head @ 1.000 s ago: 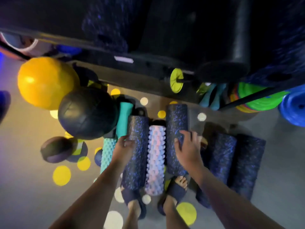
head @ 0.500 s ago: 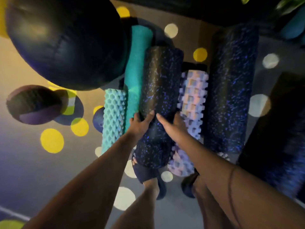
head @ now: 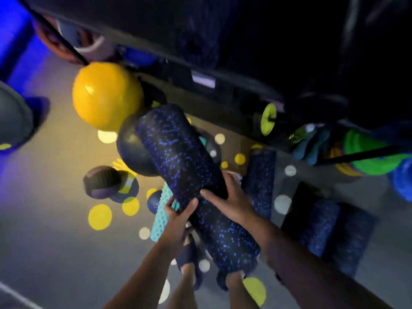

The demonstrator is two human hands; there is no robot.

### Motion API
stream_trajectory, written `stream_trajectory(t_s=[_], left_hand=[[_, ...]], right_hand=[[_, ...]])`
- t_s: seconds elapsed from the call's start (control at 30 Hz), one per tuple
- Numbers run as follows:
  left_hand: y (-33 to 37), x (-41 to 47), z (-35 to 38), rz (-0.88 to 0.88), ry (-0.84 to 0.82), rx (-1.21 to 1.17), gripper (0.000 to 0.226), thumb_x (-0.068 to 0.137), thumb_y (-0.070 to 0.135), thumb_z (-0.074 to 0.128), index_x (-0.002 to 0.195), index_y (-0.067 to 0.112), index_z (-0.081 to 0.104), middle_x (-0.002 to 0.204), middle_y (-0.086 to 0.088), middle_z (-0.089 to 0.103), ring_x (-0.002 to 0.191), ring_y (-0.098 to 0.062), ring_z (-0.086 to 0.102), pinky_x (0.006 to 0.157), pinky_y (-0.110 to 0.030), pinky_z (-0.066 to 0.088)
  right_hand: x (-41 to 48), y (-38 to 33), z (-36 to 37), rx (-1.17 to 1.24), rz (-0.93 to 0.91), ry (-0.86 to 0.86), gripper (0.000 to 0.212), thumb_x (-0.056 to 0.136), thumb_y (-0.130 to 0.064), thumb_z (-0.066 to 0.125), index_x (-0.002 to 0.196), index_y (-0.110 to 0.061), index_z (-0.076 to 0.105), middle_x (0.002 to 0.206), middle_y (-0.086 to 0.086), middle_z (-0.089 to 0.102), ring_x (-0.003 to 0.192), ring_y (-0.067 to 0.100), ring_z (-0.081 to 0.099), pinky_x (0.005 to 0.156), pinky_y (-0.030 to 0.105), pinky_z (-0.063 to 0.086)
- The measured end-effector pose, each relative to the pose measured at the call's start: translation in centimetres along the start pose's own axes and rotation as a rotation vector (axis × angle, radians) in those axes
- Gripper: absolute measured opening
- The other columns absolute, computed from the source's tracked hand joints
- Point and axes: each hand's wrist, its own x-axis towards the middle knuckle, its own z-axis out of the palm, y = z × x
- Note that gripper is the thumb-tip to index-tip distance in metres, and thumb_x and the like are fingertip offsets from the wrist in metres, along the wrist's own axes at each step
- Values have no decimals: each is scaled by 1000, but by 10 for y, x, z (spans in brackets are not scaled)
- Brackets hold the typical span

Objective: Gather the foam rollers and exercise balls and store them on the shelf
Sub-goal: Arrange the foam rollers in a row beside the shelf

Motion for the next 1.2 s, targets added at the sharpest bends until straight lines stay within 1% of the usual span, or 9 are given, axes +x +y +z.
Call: stream_trajectory(t_s=[0.1,0.17,0.23,0.33,0.47,0.67,0.83,1.0,1.2], left_hand=[[48,-52,31,140,-39,-99,90,61,41,96,135,27,46,132,-8,70,114,-23,71,85,-46,60],[79,-67,55,248,-55,-103,94,51,48,97,130,29,49,132,-6,70,118,-22,69,92,-47,58],[104,-67,82,369,-65,-112,89,56,47,92,133,32,49,132,-1,70,122,-19,67,106,-49,51],[145,-51,127,488,-103,-70,93,62,50,90,140,29,46,135,-4,68,120,-17,68,106,-43,53],[206,-14,185,609,-192,8,87,66,54,90,138,31,47,133,-4,68,118,-18,69,105,-44,54],[319,40,253,767,-221,463,113,57,89,74,151,33,46,142,13,62,129,-4,59,117,-37,42],[387,66,286,825,-313,935,89,89,55,71,163,29,27,168,4,30,153,-11,28,127,-33,21],[401,101,302,853,-331,1120,75,103,51,53,165,29,16,171,-1,22,157,-19,20,126,-32,20],[374,114,304,1112,-218,1094,49,110,34,44,157,23,41,166,-5,35,154,-15,27,115,-17,21]], right_hand=[[-18,-64,-50,-49,-139,0,86,78,-55,78,148,-33,34,139,-15,42,126,-6,42,104,13,36],[-23,-89,-75,38,-191,52,87,76,-51,82,145,-34,33,138,-20,46,122,-14,46,101,7,38],[-17,-102,-95,89,-217,150,80,71,-60,78,134,-37,36,132,-18,52,120,-10,51,99,11,42],[10,-112,-124,144,-260,332,70,74,-65,73,127,-28,46,125,-8,60,115,2,59,101,25,48],[53,-130,-166,276,-291,423,56,85,-49,75,130,-26,51,126,-9,64,113,-2,62,97,19,48],[149,-170,-223,284,-241,521,76,67,-83,69,130,-42,57,131,-7,64,120,10,63,108,41,49],[197,-193,-242,185,-115,537,96,77,-82,59,154,-29,37,152,-1,50,139,17,49,119,39,35],[218,-184,-247,-37,-109,578,72,103,-53,42,162,-19,17,167,4,23,153,18,22,122,28,16],[218,-177,-259,-138,-119,560,58,107,-45,36,161,-25,23,167,-2,24,152,16,24,120,25,17]])
